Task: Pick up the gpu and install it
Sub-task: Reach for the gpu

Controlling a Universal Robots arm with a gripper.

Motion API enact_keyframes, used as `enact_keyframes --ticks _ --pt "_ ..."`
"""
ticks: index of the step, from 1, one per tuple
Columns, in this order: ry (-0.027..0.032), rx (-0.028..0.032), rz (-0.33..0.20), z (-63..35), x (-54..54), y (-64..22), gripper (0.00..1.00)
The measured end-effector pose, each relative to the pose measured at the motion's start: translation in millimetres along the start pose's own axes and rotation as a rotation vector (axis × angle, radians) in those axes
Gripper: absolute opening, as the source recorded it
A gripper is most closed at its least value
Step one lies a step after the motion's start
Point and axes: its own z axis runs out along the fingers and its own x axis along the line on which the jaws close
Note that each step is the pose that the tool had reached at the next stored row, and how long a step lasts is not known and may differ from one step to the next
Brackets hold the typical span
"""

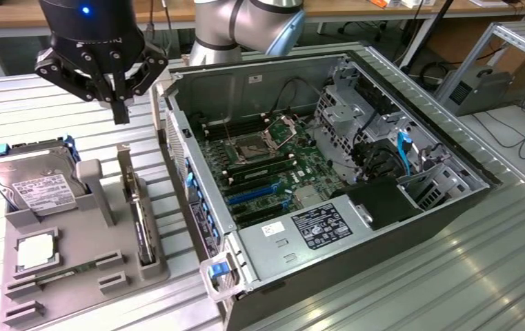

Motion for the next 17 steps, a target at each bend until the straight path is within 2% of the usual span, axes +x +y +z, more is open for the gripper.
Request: enact_keyframes --ticks 17 --pt "0.0 0.0 0.0 -1.2 -0.8 -26.4 0.11"
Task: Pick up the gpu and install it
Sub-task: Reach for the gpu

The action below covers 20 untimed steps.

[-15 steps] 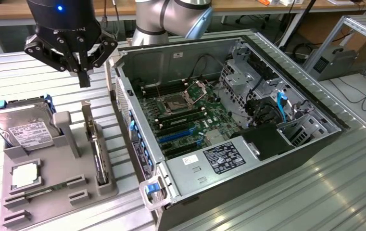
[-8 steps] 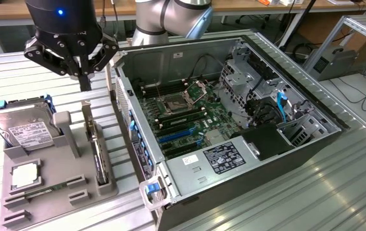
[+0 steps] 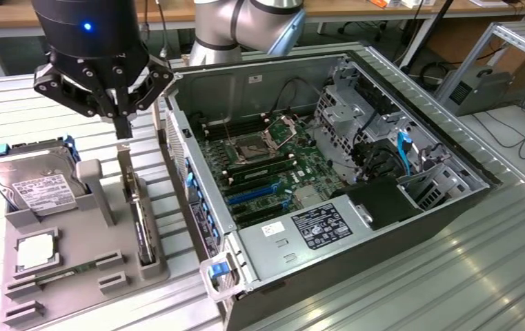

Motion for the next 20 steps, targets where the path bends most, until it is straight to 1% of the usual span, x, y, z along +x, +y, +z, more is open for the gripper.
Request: enact_keyframes --ticks 1,6,20 --pt "0.0 0.0 0.0 -0.2 0.0 -3.4 0.11" --pt "-0.0001 -0.0001 0.0 -0.5 0.0 -12.9 0.11" --pt "0.0 0.0 0.0 -1.4 -0.4 -32.2 0.11"
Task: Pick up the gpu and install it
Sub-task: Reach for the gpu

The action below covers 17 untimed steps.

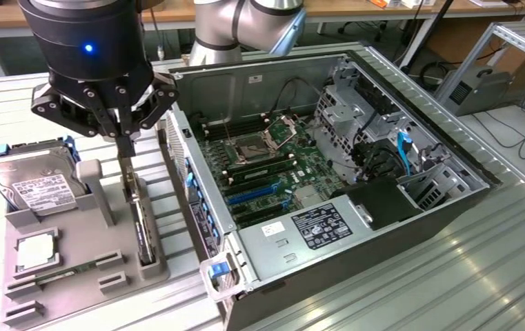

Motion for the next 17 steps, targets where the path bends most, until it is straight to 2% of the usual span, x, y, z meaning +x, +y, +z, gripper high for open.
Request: enact_keyframes --ticks 9,17 --pt "0.0 0.0 0.0 -0.2 -0.2 -5.6 0.11" --pt "0.0 -0.0001 0.0 -0.6 -0.8 -15.1 0.11"
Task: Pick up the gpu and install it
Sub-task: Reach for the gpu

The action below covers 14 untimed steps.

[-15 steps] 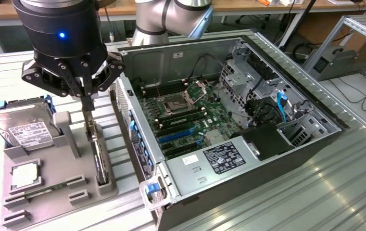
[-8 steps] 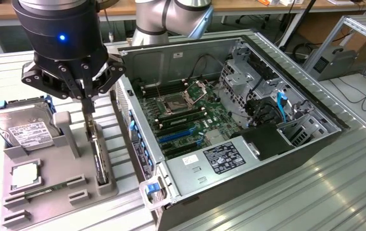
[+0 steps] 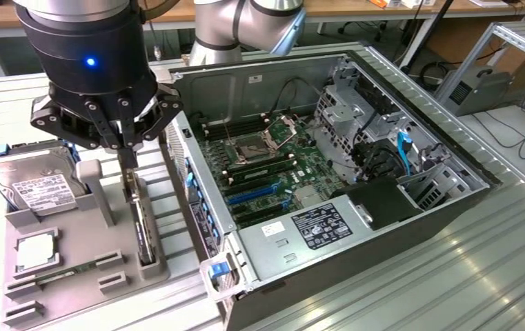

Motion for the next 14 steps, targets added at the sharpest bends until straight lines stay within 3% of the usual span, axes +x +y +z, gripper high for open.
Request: enact_keyframes --ticks 14 --pt "0.0 0.0 0.0 -0.1 4.4 -3.6 0.11"
